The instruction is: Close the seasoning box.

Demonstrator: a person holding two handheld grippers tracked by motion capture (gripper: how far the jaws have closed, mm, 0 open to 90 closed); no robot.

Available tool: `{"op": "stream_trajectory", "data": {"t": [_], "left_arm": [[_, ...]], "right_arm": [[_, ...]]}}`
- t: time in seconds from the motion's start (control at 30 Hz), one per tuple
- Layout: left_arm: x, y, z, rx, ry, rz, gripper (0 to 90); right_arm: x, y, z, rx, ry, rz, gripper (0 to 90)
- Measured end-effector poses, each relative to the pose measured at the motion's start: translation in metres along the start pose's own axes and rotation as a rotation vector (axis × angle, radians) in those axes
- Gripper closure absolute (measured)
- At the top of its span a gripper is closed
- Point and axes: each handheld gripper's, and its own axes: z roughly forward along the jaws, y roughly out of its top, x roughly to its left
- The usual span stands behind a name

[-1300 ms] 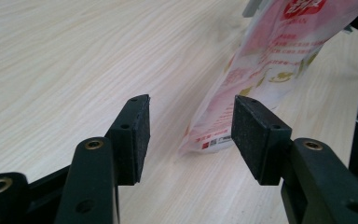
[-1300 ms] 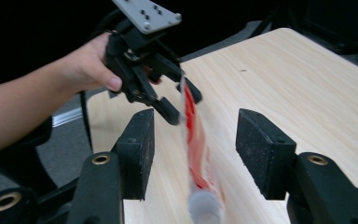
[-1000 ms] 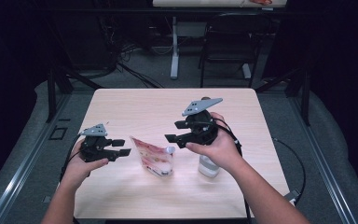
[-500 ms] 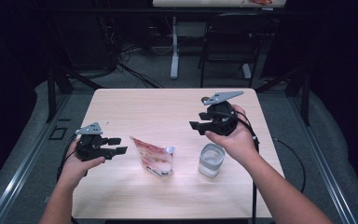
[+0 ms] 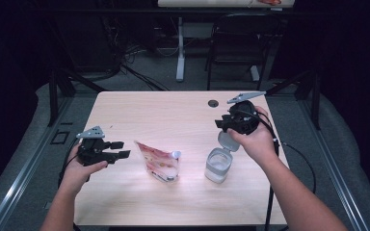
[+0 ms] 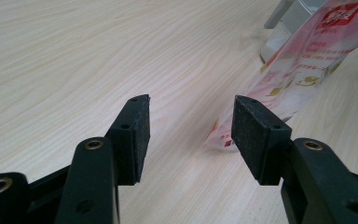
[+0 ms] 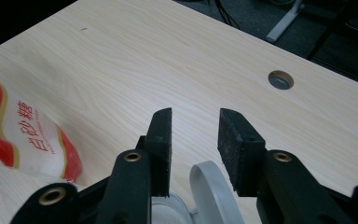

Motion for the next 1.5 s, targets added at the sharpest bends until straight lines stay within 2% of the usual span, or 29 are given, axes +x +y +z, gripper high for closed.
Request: {"op": "stream_trajectory", "data": {"t": [0.27,0.4,0.53,0.83,0.93,1.2,1.5], "left_arm": [[0.002,-0.001,-0.001,-0.005,0.040,-0.003,44.2],[0.002,-0.001,-0.001,0.001,0.079,0.004,42.6],[0.003,-0.001,-0.001,-0.005,0.105,0.001,41.6],[0.005,-0.002,-0.002,-0.008,0.108,-0.014,41.5],[0.005,-0.002,-0.001,-0.009,0.109,-0.011,41.5],[0.005,-0.003,-0.001,-0.004,0.108,-0.007,41.2],[0.005,-0.003,0.000,-0.003,0.103,-0.011,41.2]], "right_arm": [[-0.013,-0.005,0.002,0.011,-0.041,0.028,65.8],[-0.020,-0.008,0.004,0.016,-0.063,0.043,66.8],[-0.027,-0.011,0.005,0.030,-0.078,0.056,72.1],[-0.037,-0.020,0.009,0.054,-0.103,0.075,90.0],[-0.040,-0.023,0.011,0.063,-0.117,0.080,90.0],[-0.047,-0.032,0.017,0.071,-0.116,0.112,90.0],[-0.047,-0.038,0.021,0.094,-0.108,0.127,90.0]]}}
